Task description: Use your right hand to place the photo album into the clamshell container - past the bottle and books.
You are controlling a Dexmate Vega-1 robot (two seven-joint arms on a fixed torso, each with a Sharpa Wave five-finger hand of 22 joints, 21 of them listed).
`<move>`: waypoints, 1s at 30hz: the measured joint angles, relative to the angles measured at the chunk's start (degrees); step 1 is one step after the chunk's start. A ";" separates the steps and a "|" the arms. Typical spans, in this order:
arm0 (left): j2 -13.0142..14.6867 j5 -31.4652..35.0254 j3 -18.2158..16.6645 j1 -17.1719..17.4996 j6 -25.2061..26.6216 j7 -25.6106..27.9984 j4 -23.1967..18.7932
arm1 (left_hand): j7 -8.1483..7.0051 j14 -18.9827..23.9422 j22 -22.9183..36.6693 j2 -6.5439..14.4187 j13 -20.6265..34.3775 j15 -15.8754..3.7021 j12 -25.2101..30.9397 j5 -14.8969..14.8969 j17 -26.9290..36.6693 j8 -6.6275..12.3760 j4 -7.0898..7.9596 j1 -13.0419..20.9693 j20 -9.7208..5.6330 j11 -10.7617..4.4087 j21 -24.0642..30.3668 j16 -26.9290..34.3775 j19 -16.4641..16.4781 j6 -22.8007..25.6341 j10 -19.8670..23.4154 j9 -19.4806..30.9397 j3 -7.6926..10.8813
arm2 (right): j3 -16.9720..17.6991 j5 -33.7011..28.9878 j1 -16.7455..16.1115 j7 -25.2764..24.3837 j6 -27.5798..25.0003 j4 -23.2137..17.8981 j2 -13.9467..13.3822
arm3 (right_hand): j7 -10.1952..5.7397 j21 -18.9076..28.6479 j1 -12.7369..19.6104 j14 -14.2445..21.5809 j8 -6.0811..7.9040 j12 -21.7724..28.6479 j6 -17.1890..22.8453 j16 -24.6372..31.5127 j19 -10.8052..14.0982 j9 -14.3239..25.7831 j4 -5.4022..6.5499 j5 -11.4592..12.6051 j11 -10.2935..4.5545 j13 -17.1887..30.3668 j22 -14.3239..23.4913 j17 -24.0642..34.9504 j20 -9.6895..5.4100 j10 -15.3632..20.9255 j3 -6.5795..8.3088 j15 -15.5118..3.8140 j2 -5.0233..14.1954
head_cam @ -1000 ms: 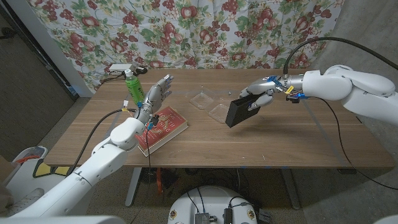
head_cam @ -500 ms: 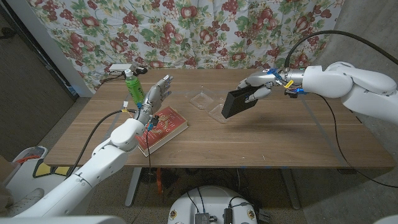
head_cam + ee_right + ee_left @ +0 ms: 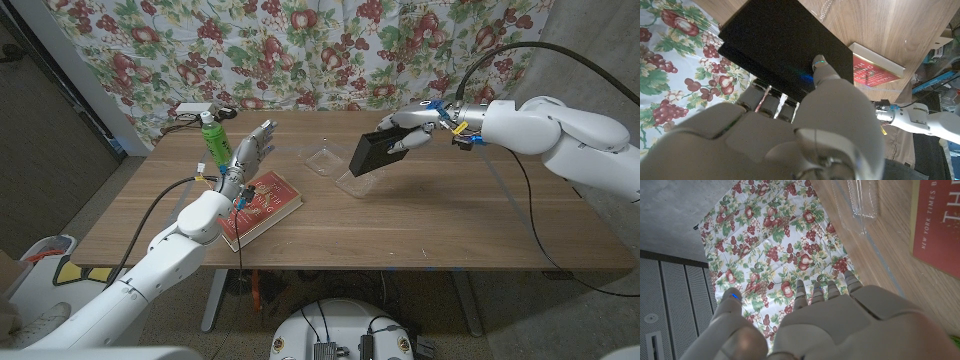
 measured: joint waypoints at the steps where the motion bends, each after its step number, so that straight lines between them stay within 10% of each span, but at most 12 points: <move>1: 0.00 0.04 0.00 0.00 -0.05 0.06 0.00 | 0.00 0.00 0.00 0.00 0.00 0.00 0.00 0.00 0.00 0.00 0.00 0.00 0.00 0.00 0.00 0.00 0.00 0.00 0.00 0.00 0.00 | -0.18 0.00 0.17 0.00 0.00 0.15 0.27 | 0.00 0.01 0.00 0.00 0.00 0.00 0.00 0.00 0.00 0.00 0.00 0.00 0.00 0.01 0.00 0.00 0.00 0.00 0.00 0.00 0.00; 30: 0.24 0.26 -1.21 1.36 -0.95 0.36 -0.89 | 0.20 0.00 0.00 0.01 0.00 0.00 0.00 0.00 0.00 0.00 0.01 0.01 0.00 0.00 0.00 0.00 0.00 0.61 0.00 0.00 0.01 | -4.86 -11.55 2.18 -10.94 3.09 5.34 8.02 | 0.31 1.14 -1.06 -0.01 -0.30 -0.24 -0.32 -1.70 -0.74 0.33 0.24 0.00 0.21 0.18 -0.28 0.91 0.29 -0.22 -0.72 0.00 0.16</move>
